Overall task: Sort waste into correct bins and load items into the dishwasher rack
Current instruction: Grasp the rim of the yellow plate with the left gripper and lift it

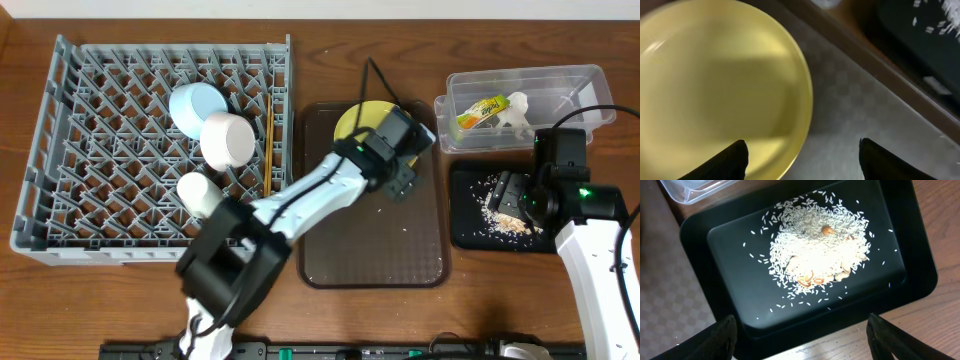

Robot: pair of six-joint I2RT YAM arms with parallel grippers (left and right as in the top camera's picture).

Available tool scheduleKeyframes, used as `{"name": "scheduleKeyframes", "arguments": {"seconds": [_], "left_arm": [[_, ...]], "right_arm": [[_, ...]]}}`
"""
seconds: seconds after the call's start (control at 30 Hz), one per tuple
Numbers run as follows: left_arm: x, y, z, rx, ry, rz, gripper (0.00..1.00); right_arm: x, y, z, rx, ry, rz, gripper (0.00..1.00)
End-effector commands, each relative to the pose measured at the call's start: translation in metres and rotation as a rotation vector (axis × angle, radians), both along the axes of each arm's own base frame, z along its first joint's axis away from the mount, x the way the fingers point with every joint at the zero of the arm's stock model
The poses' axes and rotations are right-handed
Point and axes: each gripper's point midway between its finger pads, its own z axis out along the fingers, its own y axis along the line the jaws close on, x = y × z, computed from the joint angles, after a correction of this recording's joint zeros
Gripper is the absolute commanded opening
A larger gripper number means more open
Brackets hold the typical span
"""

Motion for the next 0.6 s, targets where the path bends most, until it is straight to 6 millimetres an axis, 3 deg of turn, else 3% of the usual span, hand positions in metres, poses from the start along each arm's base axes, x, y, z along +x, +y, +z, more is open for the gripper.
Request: {"name": "scheduleKeyframes", "arguments": {"seconds": [0.0, 0.17, 0.23, 0.43, 0.5, 0.57], "left_arm": [[0.006, 0.004, -0.023, 0.055, -0.014, -0.018, 0.73], [0.006, 0.011, -0.049, 0.110, 0.007, -0.004, 0.72], [0.004, 0.013, -0.055, 0.123, 0.020, -0.005, 0.66], [-0.006, 0.022, -0.064, 0.156, 0.066, 0.010, 0.15], [-0.008, 0.024, -0.065, 0.160, 0.079, 0.020, 0.07], [-0.011, 0.025, -0.063, 0.165, 0.089, 0.024, 0.06]], "right_arm": [[0.003, -0.002, 0.007, -0.004, -0.021, -0.001, 0.81], [0.004, -0.002, 0.008, -0.004, -0.022, -0.001, 0.81], [0.004, -0.002, 0.007, -0.004, -0.022, -0.001, 0.81], [0.004, -0.002, 0.007, -0.004, -0.022, -0.001, 0.81], [0.003, -0.002, 0.007, -0.004, -0.021, -0.001, 0.81], [0.004, -0.002, 0.007, -0.004, -0.022, -0.001, 0.81]]}}
